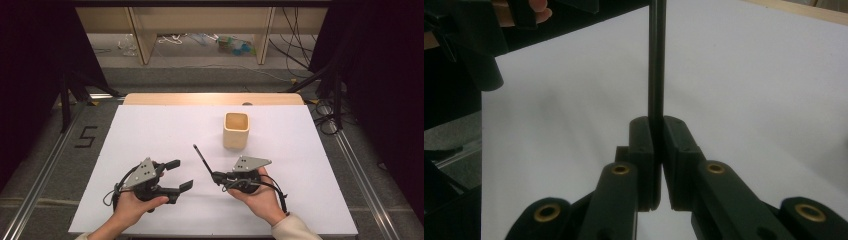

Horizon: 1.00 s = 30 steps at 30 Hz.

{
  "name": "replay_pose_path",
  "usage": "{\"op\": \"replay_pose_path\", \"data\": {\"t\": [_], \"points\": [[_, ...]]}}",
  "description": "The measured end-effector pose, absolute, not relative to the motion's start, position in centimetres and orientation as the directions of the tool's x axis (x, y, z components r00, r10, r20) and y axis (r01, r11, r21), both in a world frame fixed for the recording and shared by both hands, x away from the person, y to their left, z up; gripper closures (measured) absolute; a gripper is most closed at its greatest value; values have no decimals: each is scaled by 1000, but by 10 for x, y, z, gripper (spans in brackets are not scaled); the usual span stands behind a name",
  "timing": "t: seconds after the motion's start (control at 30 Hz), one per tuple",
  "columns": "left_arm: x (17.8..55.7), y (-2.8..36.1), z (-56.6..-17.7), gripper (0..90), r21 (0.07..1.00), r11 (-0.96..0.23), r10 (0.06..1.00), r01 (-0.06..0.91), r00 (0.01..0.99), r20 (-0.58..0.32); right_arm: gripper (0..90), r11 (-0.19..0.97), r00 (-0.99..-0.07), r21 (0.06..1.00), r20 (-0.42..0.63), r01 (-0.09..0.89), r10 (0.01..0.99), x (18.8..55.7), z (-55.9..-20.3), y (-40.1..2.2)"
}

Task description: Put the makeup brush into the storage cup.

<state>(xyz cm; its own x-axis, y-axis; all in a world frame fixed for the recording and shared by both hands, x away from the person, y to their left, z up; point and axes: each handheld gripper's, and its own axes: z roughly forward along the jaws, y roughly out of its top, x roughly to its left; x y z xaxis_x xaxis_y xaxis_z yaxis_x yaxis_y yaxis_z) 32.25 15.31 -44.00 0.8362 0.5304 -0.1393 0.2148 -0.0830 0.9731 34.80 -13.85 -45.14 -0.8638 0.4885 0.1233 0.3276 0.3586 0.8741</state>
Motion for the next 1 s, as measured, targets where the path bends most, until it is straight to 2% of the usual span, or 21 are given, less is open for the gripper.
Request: {"op": "replay_pose_path", "data": {"t": [0.1,0.2,0.47,0.63,0.8,1.0], "points": [[327,146,-438,224,975,-69,521,213,841,-147,842,342,-865,878,143,335,481,348,-452,-137],[330,138,-436,251,971,-48,522,233,835,-174,842,350,-863,879,121,322,491,347,-451,-138],[339,123,-437,328,972,-38,511,232,840,-181,842,350,-865,882,117,317,487,347,-451,-138],[342,118,-439,346,967,-24,521,253,829,-204,842,349,-870,884,120,313,477,347,-451,-137],[346,116,-439,355,970,-27,517,241,834,-192,842,349,-870,883,119,313,478,347,-451,-137],[348,114,-439,417,972,-26,516,235,835,-188,842,348,-867,884,117,313,484,346,-450,-137]]}}
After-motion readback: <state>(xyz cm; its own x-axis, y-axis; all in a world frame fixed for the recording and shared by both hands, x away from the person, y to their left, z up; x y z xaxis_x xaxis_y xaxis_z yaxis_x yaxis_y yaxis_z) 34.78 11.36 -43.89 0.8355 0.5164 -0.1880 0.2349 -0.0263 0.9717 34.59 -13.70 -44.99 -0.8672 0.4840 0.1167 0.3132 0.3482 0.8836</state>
